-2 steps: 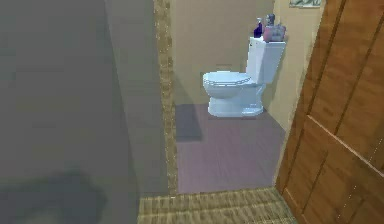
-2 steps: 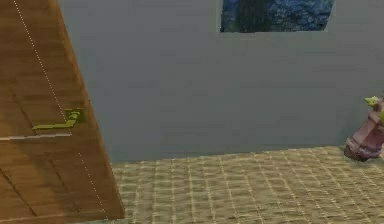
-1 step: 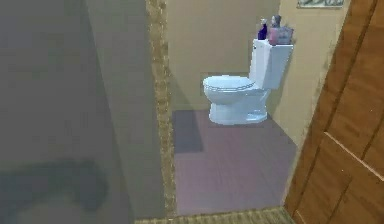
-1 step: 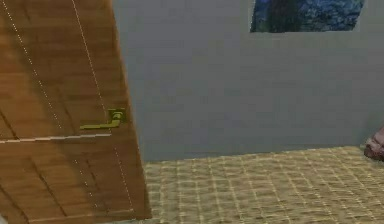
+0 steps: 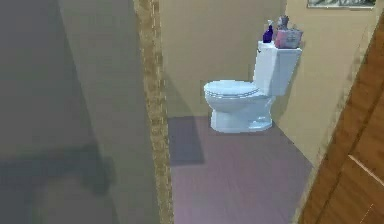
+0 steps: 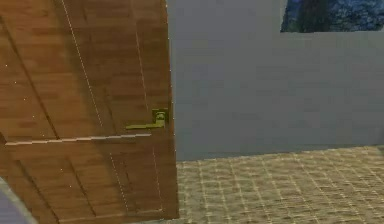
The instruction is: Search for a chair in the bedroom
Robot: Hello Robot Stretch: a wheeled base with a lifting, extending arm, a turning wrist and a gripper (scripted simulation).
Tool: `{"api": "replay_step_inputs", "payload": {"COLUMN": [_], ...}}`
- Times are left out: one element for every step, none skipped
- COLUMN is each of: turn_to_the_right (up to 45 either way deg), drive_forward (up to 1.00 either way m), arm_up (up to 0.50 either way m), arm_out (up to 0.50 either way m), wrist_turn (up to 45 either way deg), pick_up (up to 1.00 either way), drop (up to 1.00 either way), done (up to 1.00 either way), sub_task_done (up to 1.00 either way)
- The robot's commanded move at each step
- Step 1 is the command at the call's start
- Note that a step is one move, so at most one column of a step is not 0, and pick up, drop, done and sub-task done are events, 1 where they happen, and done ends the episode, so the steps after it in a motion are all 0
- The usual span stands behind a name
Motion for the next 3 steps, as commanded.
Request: {"api": "replay_step_inputs", "payload": {"turn_to_the_right": [45.0,36.0,0.0], "drive_forward": [0.0,0.0,0.1], "arm_up": [0.0,0.0,0.0], "arm_out": [0.0,0.0,0.0], "wrist_turn": [0.0,0.0,0.0], "pick_up": [0.0,0.0,0.0], "drop": [0.0,0.0,0.0], "done": [0.0,0.0,0.0], "sub_task_done": [0.0,0.0,0.0]}}
